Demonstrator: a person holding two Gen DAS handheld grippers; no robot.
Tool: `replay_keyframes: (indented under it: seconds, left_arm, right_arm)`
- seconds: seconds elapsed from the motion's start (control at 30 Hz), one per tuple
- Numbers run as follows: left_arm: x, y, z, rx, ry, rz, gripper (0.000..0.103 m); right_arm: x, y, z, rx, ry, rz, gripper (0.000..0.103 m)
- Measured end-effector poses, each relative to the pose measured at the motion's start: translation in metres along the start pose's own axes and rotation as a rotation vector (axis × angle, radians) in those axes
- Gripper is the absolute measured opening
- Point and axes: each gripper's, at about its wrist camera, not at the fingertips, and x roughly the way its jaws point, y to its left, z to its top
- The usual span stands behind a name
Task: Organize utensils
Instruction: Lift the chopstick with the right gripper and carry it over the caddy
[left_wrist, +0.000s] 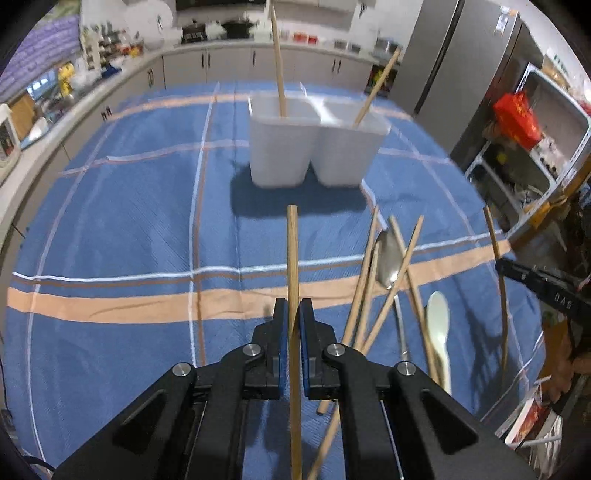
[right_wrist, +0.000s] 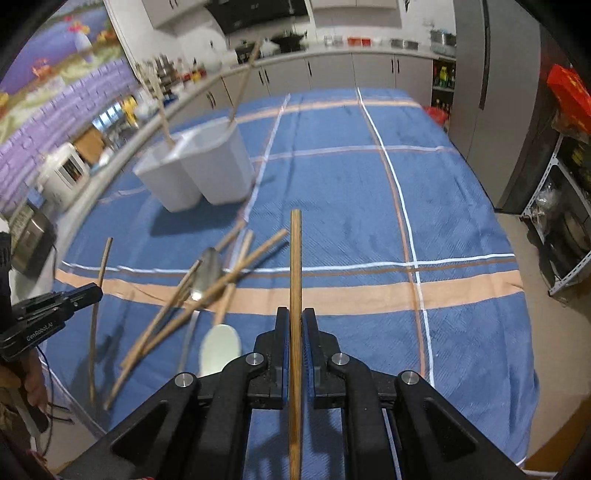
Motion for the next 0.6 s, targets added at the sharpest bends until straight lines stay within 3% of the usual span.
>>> replay_keyframes:
  seconds: [0.27, 0.6]
  left_arm:
    - [-0.046, 0.005, -0.001, -0.071, -0.150, -0.007, 0.005]
    - [-0.093, 0.012, 0.000, -0.110, -0.269, -0.033, 0.005]
  right_arm:
    - [-0.037, 0.008, -0.009, 0.025, -0.120, 0.042, 0.007]
    - [-0.084, 0.028, 0.006, 0.025, -0.255, 0.094, 0.007]
